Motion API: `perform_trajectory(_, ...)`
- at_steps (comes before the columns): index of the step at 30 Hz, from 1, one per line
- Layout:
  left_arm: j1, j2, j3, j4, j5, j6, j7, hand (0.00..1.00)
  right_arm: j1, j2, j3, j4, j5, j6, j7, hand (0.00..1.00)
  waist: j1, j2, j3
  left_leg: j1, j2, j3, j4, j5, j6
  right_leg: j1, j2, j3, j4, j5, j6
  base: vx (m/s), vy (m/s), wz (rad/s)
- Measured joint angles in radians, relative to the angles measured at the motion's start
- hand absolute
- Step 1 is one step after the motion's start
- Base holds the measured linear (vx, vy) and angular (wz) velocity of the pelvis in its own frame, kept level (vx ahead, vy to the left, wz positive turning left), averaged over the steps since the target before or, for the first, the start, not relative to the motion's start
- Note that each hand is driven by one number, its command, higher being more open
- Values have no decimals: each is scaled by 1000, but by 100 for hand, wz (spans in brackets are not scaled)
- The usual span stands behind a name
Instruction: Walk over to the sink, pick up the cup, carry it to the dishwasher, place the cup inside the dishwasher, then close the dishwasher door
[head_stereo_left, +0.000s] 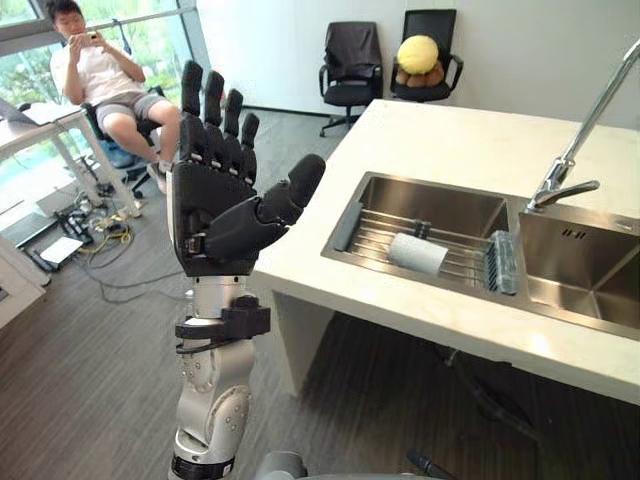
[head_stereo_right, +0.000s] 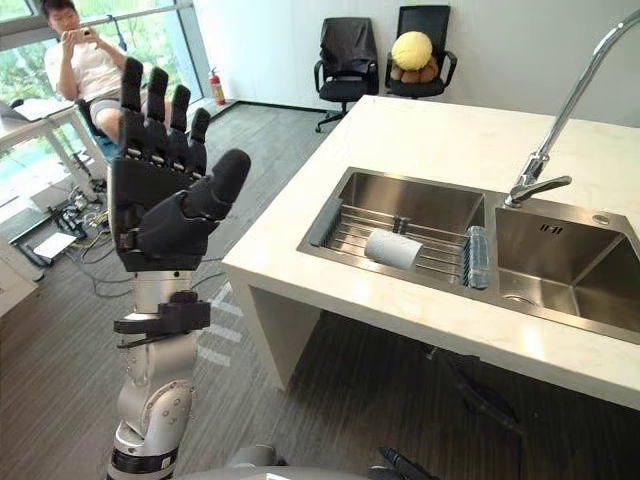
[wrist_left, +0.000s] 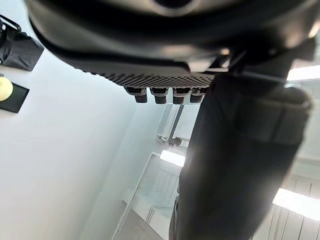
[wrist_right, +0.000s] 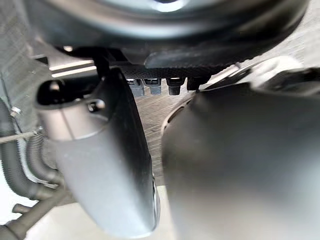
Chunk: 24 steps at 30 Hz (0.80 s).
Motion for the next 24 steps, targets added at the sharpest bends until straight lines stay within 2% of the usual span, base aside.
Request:
perform_trajectory(1, -2, 4, 7, 8, -22, 25, 0, 100, 1, 9, 0, -3, 0, -4, -11, 100, -4, -15, -9, 3, -17, 18, -5, -3, 9, -23, -17, 18, 22, -11, 18, 143, 178, -29)
perform_trajectory(4, -3, 17, -27, 36, -29, 72, 6, 100, 3, 19, 12, -6, 0, -20, -38, 100, -24, -40, -28, 35, -58, 46, -80, 12, 22, -34, -56, 34, 22, -22, 36, 126, 117, -13)
perform_trajectory(7, -44, 33, -117, 55, -28, 108, 14, 100, 28, 19, 31, -18, 0, -26, -48, 100, -38, -44, -49, 81, -81, 49, -174, 54, 33, -4, -75, 25, -26, -16, 45, 169, 27, 4)
perform_trajectory(10, -121, 35, -191, 83, -27, 129, 14, 100, 40, 21, 30, -17, -2, -20, -48, 100, -57, -41, -72, 97, -78, 38, -223, 75, 26, 20, -67, 5, -79, 3, 46, 143, -33, 11)
perform_trajectory(13, -173, 34, -206, 108, -27, 148, 12, 100, 40, 26, 7, -18, -2, -9, -43, 100, -67, -44, -72, 128, -70, 45, -267, 89, 20, 37, -55, 8, -102, 14, 45, 80, -39, -7)
perform_trajectory(18, -180, 33, -198, 159, -28, 169, 6, 100, 40, 28, -46, -18, -2, 4, 5, 100, -62, -61, -66, 153, -63, 66, -277, 87, 18, 36, -46, 27, -98, 22, 45, -11, -4, -17)
perform_trajectory(21, -178, 32, -170, 172, 29, 196, -43, 100, 35, 34, -74, -25, -2, 14, 9, 100, -53, -75, -57, 155, -45, 111, -239, 40, 17, 5, -36, 51, -41, 22, 46, -95, 8, -46)
perform_trajectory(23, -180, 30, -161, 171, 53, 221, -66, 100, 34, 45, -108, -50, -11, 39, 16, 100, -55, -90, -46, 160, -33, 138, -213, 26, 19, -82, -44, 33, 130, 23, 52, -119, -17, -46)
perform_trajectory(24, -181, 32, -153, 181, 51, 233, -59, 100, 31, 51, -147, -52, -24, 55, 19, 100, -58, -91, -31, 175, -22, 144, -202, 19, 20, -131, -61, 8, 245, 39, 79, -92, -46, -23)
